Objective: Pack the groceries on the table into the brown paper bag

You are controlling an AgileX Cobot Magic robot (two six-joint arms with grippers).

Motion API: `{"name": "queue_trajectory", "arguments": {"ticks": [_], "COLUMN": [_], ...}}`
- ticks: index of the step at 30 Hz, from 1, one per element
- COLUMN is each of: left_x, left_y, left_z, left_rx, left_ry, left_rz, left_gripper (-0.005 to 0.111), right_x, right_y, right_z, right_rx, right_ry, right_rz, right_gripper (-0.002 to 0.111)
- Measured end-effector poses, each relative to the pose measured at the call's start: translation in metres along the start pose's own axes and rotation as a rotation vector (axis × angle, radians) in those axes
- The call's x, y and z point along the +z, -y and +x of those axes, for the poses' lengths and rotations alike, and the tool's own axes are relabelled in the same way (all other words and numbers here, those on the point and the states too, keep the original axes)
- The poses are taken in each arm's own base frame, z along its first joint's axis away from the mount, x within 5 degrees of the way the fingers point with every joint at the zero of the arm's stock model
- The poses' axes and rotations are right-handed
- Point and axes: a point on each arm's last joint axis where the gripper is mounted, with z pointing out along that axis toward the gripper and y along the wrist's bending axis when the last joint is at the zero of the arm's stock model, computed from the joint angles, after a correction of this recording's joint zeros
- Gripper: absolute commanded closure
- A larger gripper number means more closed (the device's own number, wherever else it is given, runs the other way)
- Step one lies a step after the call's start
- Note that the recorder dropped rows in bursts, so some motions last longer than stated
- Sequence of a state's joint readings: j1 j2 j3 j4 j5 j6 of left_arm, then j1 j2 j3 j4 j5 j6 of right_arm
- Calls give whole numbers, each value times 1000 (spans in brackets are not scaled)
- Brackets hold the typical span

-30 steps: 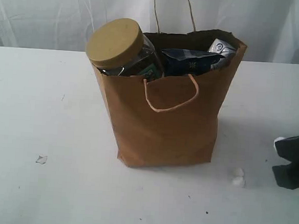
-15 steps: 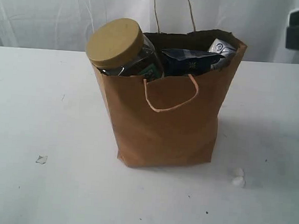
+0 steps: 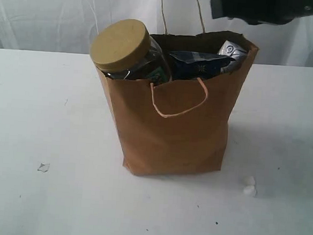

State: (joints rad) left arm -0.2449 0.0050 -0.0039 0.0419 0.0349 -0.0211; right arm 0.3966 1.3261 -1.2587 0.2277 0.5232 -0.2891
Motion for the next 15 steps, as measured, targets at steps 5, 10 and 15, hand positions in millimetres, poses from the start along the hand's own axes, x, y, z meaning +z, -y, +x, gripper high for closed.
{"name": "queue_trajectory", "arguments": {"ticks": [5, 10, 15], "left_x": [0, 0, 0], "left_y": [0, 0, 0], "left_z": [0, 0, 0], "left_rx": [0, 0, 0], "left_ry": [0, 0, 0], "left_rz": [0, 0, 0], "left_gripper": [107, 107, 107], "right_x": [21, 35, 37], "right_y": [-6, -5, -5], "right_z": [8, 16, 17], "right_rx": [-3, 3, 4], "right_ry": [-64, -116, -124], "right_rz": [-28, -36, -37], "right_gripper": [104, 82, 58]}}
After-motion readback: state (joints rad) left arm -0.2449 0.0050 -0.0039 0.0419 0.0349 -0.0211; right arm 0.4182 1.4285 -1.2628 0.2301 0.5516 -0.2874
